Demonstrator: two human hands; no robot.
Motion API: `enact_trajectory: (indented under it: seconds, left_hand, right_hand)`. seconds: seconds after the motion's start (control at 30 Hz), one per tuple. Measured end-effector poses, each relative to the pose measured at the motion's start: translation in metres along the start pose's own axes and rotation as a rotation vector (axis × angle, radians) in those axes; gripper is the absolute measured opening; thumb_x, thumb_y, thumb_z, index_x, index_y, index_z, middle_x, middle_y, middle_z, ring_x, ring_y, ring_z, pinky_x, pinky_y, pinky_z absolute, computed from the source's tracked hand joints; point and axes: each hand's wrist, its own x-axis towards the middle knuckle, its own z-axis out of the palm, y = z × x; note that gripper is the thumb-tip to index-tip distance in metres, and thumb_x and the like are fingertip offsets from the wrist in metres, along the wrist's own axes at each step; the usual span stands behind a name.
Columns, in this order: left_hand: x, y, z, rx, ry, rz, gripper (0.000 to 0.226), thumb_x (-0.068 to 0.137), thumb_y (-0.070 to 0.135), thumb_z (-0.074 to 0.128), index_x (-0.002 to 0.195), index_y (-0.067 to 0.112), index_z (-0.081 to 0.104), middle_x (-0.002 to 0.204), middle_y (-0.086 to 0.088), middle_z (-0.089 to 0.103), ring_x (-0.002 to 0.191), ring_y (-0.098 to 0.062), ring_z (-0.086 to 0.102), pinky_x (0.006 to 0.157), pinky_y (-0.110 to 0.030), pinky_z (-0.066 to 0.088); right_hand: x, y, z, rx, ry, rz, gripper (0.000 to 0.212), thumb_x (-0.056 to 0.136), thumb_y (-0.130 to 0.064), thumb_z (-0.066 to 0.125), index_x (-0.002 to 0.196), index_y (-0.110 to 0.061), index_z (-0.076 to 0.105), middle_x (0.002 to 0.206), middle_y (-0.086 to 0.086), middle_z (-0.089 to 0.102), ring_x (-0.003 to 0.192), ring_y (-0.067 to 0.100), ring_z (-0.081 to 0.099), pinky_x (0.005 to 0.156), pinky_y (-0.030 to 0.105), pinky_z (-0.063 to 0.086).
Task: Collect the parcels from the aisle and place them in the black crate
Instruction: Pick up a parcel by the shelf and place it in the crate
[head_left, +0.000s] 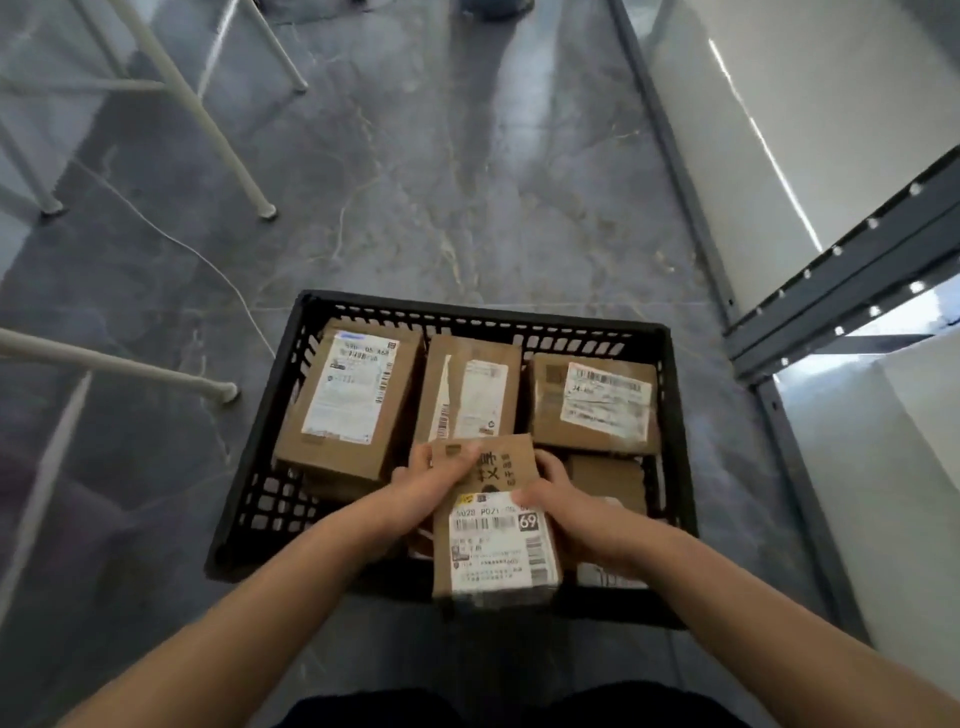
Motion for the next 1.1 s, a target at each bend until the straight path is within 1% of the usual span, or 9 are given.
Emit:
enact_trajectory:
  seconds: [0.23,0.33,0.43,0.57,0.7,0.8,0.9,1.0,1.1]
  left_hand:
    - [0.021,0.009,0.006,-0.275,-0.059,0.054,0.026,0.096,0.004,0.041,0.118,0.005,0.054,0.079,-0.005,0.074,0.06,-0.008,0.069,0.057,-0.019,0.055]
    - [0.018,-0.001,0.006,-0.089,0.017,0.128,0.039,0.093,-0.006,0.044,0.131,-0.012,0.041,0.128,-0.025,0.055,0.102,-0.017,0.067,0.071,-0.019,0.046]
    - [0.019,0.008,0.006,-0.017,0.126,0.172,0.031,0.093,-0.007,0.042,0.124,-0.011,0.047,0.141,-0.029,0.041,0.134,-0.037,0.035,0.083,-0.019,0.036]
    - [0.018,0.017,0.019,-0.424,0.246,0.068,0.04,0.094,0.009,0.049,0.059,0.011,0.03,0.072,-0.006,0.041,0.126,-0.033,0.047,0.05,-0.003,0.039]
    - [0.011,0.0,0.019,-0.373,0.27,0.282,0.095,0.002,0.072,0.073,0.065,0.009,0.04,0.073,-0.001,0.046,0.059,0.004,0.061,0.046,-0.002,0.04]
    - [0.007,-0.004,0.021,-0.34,0.17,0.311,0.076,0.042,0.045,0.079,0.09,-0.001,0.043,0.09,-0.014,0.055,0.06,-0.003,0.06,0.045,-0.003,0.042]
    - [-0.006,-0.014,0.018,-0.437,0.111,0.38,0.116,0.017,0.053,0.081,0.109,-0.003,0.038,0.092,-0.011,0.056,0.069,-0.005,0.067,0.056,-0.009,0.05]
    - [-0.023,-0.005,0.027,-0.601,0.051,0.366,0.101,0.031,0.04,0.063,0.121,-0.001,0.041,0.12,-0.023,0.052,0.1,-0.032,0.058,0.086,-0.043,0.05]
    - [-0.022,0.001,0.028,-0.606,0.104,0.34,0.103,0.026,0.04,0.057,0.117,-0.007,0.048,0.117,-0.026,0.048,0.092,-0.036,0.051,0.083,-0.041,0.045]
  right_hand:
    - [0.041,0.027,0.007,0.192,0.056,-0.11,0.099,0.043,-0.041,0.072,0.13,-0.029,0.028,0.081,-0.01,0.073,0.08,0.007,0.071,0.078,0.032,0.053]
    - [0.035,0.033,0.007,0.243,0.009,-0.172,0.074,0.049,-0.044,0.07,0.115,-0.041,0.036,0.089,-0.012,0.074,0.089,0.011,0.07,0.086,0.036,0.052]
    - [0.035,0.031,0.005,0.246,0.025,-0.22,0.072,0.046,-0.042,0.071,0.111,-0.039,0.039,0.093,-0.01,0.071,0.088,0.008,0.07,0.079,0.028,0.053]
    - [0.032,0.033,0.009,0.22,0.046,-0.275,0.076,0.053,-0.038,0.078,0.117,-0.044,0.037,0.1,-0.01,0.069,0.087,0.003,0.069,0.071,0.02,0.053]
    - [0.013,0.039,0.01,0.239,0.008,-0.33,0.067,0.06,-0.038,0.067,0.117,-0.054,0.035,0.121,-0.001,0.057,0.099,0.013,0.067,0.077,0.027,0.054]
    - [0.012,0.037,0.01,0.25,-0.02,-0.361,0.066,0.065,-0.034,0.066,0.119,-0.052,0.034,0.126,0.002,0.054,0.104,0.016,0.065,0.081,0.029,0.054]
    - [0.011,0.035,0.012,0.239,-0.027,-0.418,0.071,0.06,-0.036,0.065,0.122,-0.048,0.033,0.128,0.006,0.05,0.103,0.017,0.065,0.079,0.029,0.054]
    - [0.009,0.037,0.015,0.289,-0.031,-0.418,0.072,0.059,-0.037,0.064,0.125,-0.046,0.035,0.127,0.007,0.053,0.104,0.022,0.065,0.08,0.033,0.054]
    - [0.013,0.039,0.017,0.379,0.0,-0.412,0.067,0.056,-0.039,0.064,0.119,-0.044,0.042,0.119,0.005,0.059,0.096,0.019,0.068,0.076,0.032,0.056]
